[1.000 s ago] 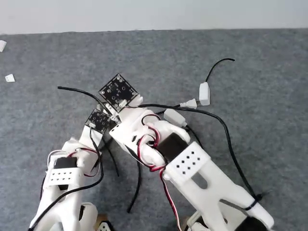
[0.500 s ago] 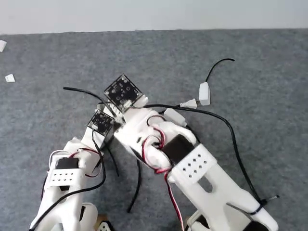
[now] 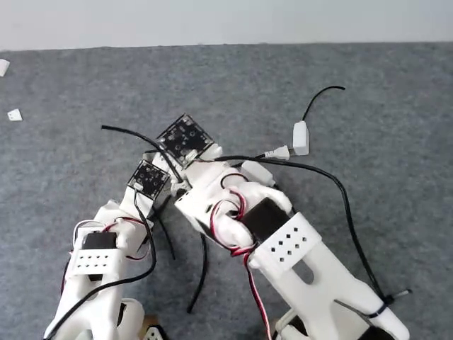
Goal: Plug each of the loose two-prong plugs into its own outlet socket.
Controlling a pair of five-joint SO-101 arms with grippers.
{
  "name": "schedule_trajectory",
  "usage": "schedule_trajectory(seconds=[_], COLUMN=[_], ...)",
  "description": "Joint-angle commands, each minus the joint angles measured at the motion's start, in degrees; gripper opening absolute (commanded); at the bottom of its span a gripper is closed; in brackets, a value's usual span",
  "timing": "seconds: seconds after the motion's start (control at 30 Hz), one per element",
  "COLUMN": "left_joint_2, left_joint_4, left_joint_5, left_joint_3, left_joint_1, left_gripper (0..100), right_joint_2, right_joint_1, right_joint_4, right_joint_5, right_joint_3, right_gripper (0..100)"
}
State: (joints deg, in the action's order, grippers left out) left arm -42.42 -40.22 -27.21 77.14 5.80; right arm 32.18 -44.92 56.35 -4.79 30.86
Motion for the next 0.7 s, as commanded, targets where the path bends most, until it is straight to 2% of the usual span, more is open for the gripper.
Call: schedule_trajectory(seconds=[0.0,0.13,0.33,0.47,0.67], left_joint_2=[-1.5,-1.5,-1.5,2.1,21.4], left_joint_4=[1.6,1.6,1.4,1.4,-1.8], left_joint_5=[3.0,2.9,3.3,5.8,8.3], left_joint_3=[-3.0,-3.0,-3.3,-5.5,-19.3], left_joint_1=[-0.5,-0.5,-0.4,-0.4,2.8], left_gripper=[10,10,10,10,9], right_joint_2=[1.9,2.3,3.3,8.7,15.1], right_joint_1=[-2.8,-2.8,8.0,6.5,-1.2], right_joint_4=[-0.1,0.2,1.9,4.0,4.0], right_joint_5=[0.3,0.4,5.9,6.0,4.3], right_joint_3=[-1.1,-1.1,-5.6,-5.1,-0.2], right_gripper=[0.8,0.8,0.8,0.8,0.8])
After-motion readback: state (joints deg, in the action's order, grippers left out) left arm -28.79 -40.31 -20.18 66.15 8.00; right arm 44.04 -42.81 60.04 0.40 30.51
